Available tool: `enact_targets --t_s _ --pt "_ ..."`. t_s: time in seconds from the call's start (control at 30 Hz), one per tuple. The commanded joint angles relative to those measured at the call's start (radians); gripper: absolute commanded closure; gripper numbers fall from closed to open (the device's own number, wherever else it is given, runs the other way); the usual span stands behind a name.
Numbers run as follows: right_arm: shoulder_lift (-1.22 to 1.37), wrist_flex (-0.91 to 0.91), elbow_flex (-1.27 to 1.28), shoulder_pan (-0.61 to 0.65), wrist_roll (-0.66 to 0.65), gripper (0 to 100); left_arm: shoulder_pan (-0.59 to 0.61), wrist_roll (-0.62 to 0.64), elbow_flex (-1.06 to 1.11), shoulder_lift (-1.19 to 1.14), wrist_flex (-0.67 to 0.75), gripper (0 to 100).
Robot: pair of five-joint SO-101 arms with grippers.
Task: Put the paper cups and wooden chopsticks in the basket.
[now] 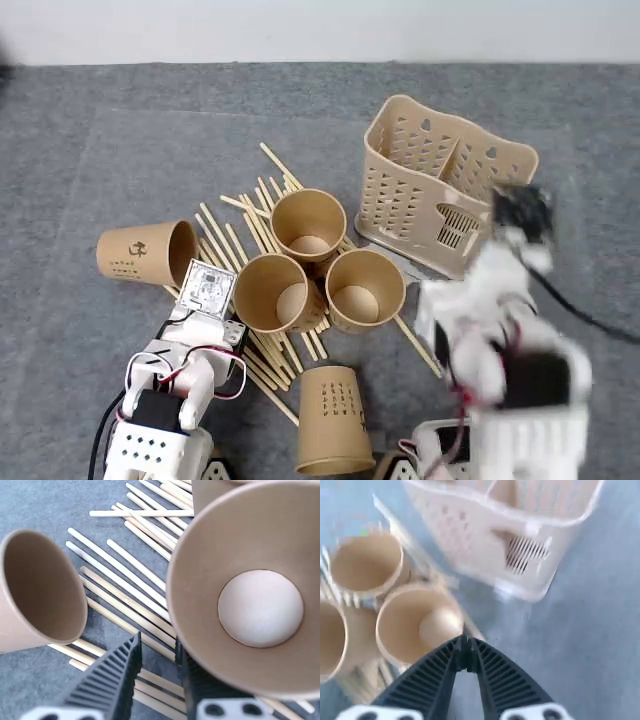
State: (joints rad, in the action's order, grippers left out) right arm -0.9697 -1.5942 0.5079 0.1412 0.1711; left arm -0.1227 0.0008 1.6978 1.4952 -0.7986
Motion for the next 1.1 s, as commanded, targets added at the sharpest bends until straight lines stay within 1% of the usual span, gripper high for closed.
enact_targets --t_s 0.0,0.07,0.17,0.27,0.33,0.43,0.6,0.73,0.8,0.87,1.0,1.07 --pt "0.236 -0.035 -0.100 0.054 0.041 98.8 -0.005 -0.008 -0.007 0.009 -0.003 89" --pt "0.305 -0.007 -0.098 0.082 0.074 97.7 -0.005 -0.008 -0.007 0.009 -0.003 89" --pt "0.377 0.030 -0.098 0.099 0.126 90.3 -0.005 -0.008 -0.007 0.009 -0.003 89" --pt "0.418 0.054 -0.097 0.124 0.144 82.2 -0.005 -0.008 -0.007 0.009 -0.003 89" --pt "0.443 0.059 -0.097 0.140 0.146 80.8 -0.005 -0.008 -0.007 0.009 -0.003 89" --pt "0.484 0.084 -0.097 0.156 0.150 83.0 -0.005 -0.008 -0.007 0.009 -0.003 89" --pt "0.587 0.194 -0.049 0.156 0.150 89.0 -0.005 -0.008 -0.007 0.009 -0.003 89" --pt "0.633 0.242 -0.028 0.148 0.144 99.5 -0.005 -0.008 -0.007 0.009 -0.003 89" --pt "0.619 0.226 -0.029 0.148 0.143 98.0 -0.005 -0.008 -0.007 0.009 -0.003 89" --pt "0.579 0.186 -0.049 0.151 0.143 99.2 -0.005 -0.008 -0.007 0.009 -0.003 89" --pt "0.460 0.067 -0.140 0.150 0.141 98.9 -0.005 -0.008 -0.007 0.009 -0.003 89" --pt "0.412 -0.004 -0.207 0.150 0.104 98.9 -0.005 -0.008 -0.007 0.009 -0.003 89"
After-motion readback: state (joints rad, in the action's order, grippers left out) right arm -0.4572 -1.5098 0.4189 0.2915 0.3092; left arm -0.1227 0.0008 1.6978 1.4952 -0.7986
